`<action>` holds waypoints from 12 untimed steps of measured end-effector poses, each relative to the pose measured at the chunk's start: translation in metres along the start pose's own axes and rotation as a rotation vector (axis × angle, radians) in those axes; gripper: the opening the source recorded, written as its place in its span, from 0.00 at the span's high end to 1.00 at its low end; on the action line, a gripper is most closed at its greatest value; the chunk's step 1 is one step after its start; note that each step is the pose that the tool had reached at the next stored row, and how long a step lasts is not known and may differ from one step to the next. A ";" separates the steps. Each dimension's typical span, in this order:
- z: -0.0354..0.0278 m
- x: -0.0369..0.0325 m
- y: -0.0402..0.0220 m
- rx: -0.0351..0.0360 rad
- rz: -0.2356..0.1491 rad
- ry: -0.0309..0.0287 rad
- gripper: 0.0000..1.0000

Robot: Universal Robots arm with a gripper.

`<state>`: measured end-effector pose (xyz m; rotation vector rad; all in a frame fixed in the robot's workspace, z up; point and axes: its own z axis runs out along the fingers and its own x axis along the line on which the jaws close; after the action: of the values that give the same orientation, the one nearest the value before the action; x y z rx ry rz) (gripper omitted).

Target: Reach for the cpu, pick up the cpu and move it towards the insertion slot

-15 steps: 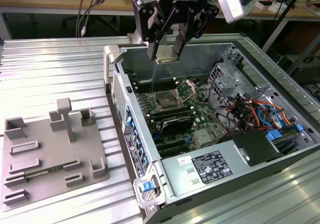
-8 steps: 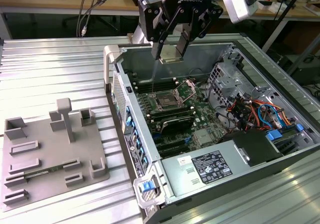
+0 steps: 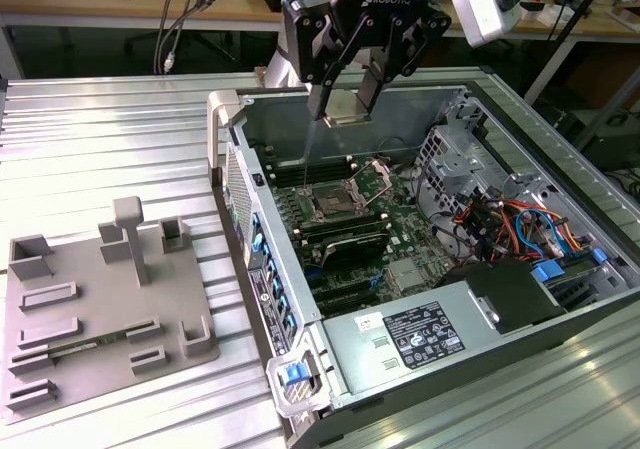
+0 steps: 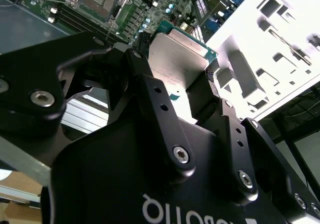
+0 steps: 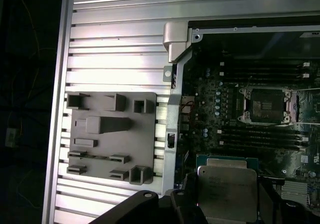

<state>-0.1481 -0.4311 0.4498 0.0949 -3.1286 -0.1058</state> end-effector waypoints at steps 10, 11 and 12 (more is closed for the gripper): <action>-0.0001 -0.0060 -0.0004 0.0000 0.000 0.0000 0.45; -0.0001 -0.0067 -0.0004 -0.0001 0.000 0.0000 0.45; -0.0001 -0.0070 -0.0005 0.0000 0.000 0.0000 0.45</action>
<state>-0.1410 -0.4312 0.4498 0.0948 -3.1287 -0.1058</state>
